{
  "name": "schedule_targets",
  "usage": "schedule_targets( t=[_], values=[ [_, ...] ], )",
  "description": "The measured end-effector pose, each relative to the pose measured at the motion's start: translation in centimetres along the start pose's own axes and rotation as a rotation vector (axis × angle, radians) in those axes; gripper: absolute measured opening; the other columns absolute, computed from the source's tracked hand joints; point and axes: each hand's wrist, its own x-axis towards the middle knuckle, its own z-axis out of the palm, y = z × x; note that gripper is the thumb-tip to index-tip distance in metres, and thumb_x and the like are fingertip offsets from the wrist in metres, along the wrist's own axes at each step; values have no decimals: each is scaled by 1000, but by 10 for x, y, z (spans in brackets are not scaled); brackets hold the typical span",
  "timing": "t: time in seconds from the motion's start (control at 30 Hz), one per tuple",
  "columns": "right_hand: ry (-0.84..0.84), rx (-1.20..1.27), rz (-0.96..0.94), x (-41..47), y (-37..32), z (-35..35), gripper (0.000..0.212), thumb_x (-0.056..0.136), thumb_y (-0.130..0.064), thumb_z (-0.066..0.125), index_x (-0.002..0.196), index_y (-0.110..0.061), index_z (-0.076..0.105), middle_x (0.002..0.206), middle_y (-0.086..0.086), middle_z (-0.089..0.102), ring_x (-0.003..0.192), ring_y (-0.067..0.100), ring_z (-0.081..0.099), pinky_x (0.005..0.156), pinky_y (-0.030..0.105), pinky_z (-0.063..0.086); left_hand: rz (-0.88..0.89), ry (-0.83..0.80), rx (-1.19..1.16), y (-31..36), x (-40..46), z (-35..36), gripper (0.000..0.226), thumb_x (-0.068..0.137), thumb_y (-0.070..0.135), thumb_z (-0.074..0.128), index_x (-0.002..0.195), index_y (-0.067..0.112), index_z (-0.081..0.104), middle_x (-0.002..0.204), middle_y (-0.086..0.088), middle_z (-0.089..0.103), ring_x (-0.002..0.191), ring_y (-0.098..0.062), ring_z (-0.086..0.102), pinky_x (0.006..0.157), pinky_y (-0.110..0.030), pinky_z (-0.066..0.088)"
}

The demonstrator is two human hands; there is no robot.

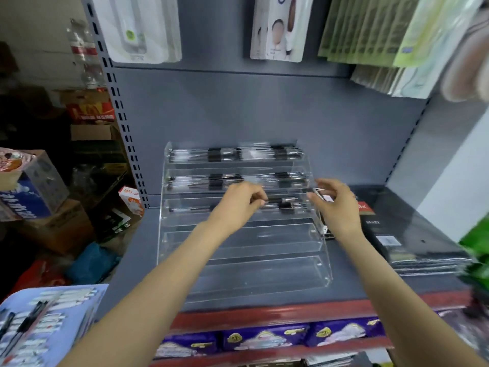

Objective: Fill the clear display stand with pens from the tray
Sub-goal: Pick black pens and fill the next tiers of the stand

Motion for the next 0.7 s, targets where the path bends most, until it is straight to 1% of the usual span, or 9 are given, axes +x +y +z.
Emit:
schedule_targets(
  t=[0.07,0.1,0.2,0.27,0.33,0.43,0.6,0.67,0.7],
  values=[
    [-31,-45,20,4,15,-12,52,78,-20,74,125,-17,53,121,7,56,107,19,56,95,34,45,-30,-35,27,3,6,11,14,89,12,59,98,12,71,97,-3,67,80,-8,53,79,-18,42],
    [-85,-33,43,5,20,-17,58,78,-20,74,130,-16,49,123,6,55,109,19,55,95,34,45,-44,-47,37,4,8,15,15,90,13,59,99,13,71,98,-4,67,82,-8,53,79,-18,41],
    [-278,113,136,4,25,-24,57,82,-13,69,134,-14,46,121,4,56,99,14,60,84,28,47,-61,-82,55,7,11,19,18,92,14,56,102,15,71,103,-2,67,90,-11,58,85,-19,42],
    [-331,190,158,3,25,-24,52,84,-10,67,133,-16,49,119,4,60,95,14,63,85,30,51,-68,-139,57,9,11,19,21,94,16,51,105,16,70,106,0,66,95,-13,59,85,-19,41],
    [-350,228,148,3,24,-23,48,86,-8,64,132,-16,51,115,2,62,97,16,63,85,28,50,-72,-180,69,10,8,21,24,95,24,50,105,17,70,105,-2,63,94,-14,57,84,-23,41],
    [-353,239,124,2,22,-23,43,88,-5,61,129,-16,55,110,-5,63,96,12,63,79,18,49,-73,-203,118,12,4,25,28,95,33,48,106,18,68,101,-5,57,90,-17,54,85,-31,44],
    [-352,245,127,2,24,-21,43,90,-5,59,131,-15,53,114,-3,61,94,12,63,69,13,51,-77,-206,126,20,5,30,25,94,34,50,105,21,67,102,-2,57,93,-17,55,90,-40,46],
    [-350,230,118,1,24,-21,44,90,-6,59,132,-13,52,120,0,61,93,10,61,69,13,51,-70,-206,136,24,6,32,25,94,33,50,105,19,67,100,0,56,92,-17,54,90,-40,46],
    [-341,220,116,-1,23,-20,43,90,-7,59,132,-13,52,123,1,61,93,8,61,72,14,51,-67,-203,146,25,7,34,24,94,33,50,105,19,67,98,2,55,92,-17,54,90,-40,46]
  ],
)
